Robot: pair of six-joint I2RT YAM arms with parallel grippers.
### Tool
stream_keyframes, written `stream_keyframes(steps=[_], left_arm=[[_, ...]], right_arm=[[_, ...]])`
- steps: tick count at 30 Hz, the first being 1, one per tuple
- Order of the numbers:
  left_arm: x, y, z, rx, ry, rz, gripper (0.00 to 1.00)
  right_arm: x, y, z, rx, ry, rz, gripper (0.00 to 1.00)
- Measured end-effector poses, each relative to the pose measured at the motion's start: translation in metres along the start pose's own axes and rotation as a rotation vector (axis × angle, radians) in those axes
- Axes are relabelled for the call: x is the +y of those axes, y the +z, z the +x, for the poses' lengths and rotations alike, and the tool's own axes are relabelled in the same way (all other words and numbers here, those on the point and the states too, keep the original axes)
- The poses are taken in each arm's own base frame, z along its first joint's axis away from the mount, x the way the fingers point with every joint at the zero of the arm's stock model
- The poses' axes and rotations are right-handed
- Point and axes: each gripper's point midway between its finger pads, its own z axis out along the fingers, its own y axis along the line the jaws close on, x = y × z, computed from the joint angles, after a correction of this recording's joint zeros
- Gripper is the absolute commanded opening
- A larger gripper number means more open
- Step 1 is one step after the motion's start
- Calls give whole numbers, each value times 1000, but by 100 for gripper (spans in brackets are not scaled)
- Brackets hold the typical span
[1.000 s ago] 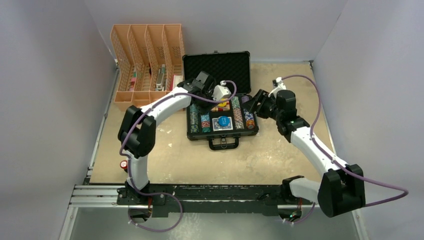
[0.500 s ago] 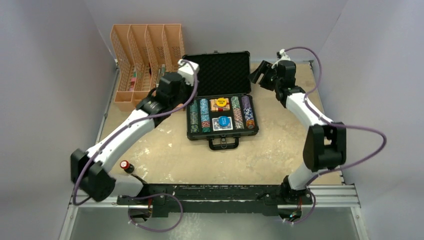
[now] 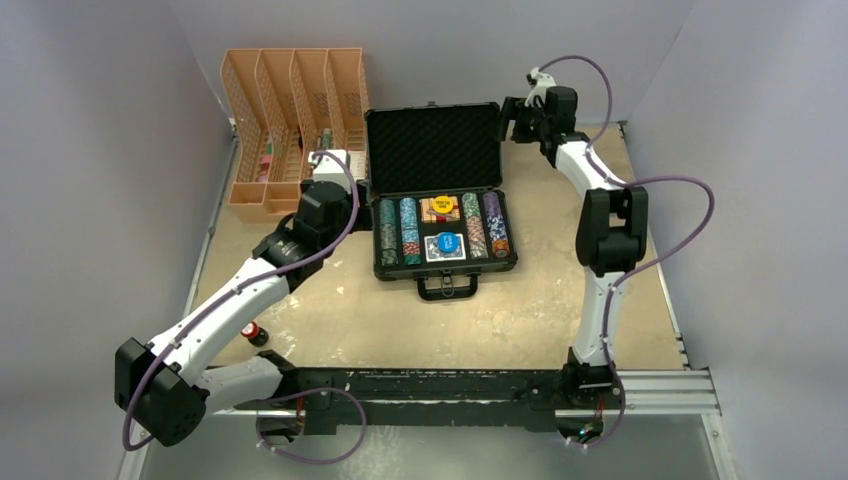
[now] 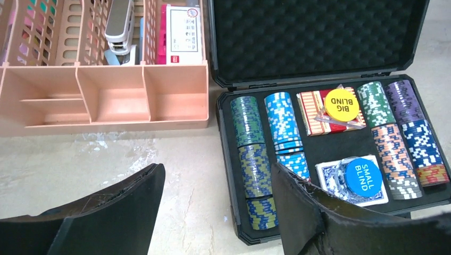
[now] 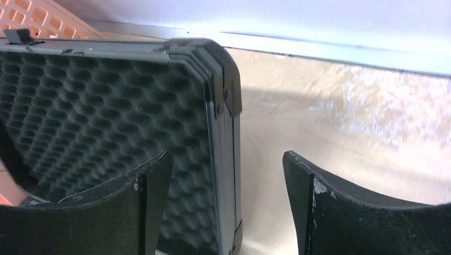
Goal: Pack up texas hold em set
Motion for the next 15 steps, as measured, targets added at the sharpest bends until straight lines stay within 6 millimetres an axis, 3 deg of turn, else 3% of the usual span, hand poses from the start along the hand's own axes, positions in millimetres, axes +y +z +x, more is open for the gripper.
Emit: stream_keyframes(steps=[3,7,9,15], left_arm=[[0,1,4,8,6,1,68],[-5,2,0,-8,5,29,66],[-7,2,-1,-9,9,40,66],[-9,2,0,-5,11,50,66]], right_arm=[[-3,15,-4,7,-60,-25,75],[-2,28,-5,12,-131,-72,57],[0,28,-3,19,-151,-92,48],[-4,25,-1,7,-172,-55,37]])
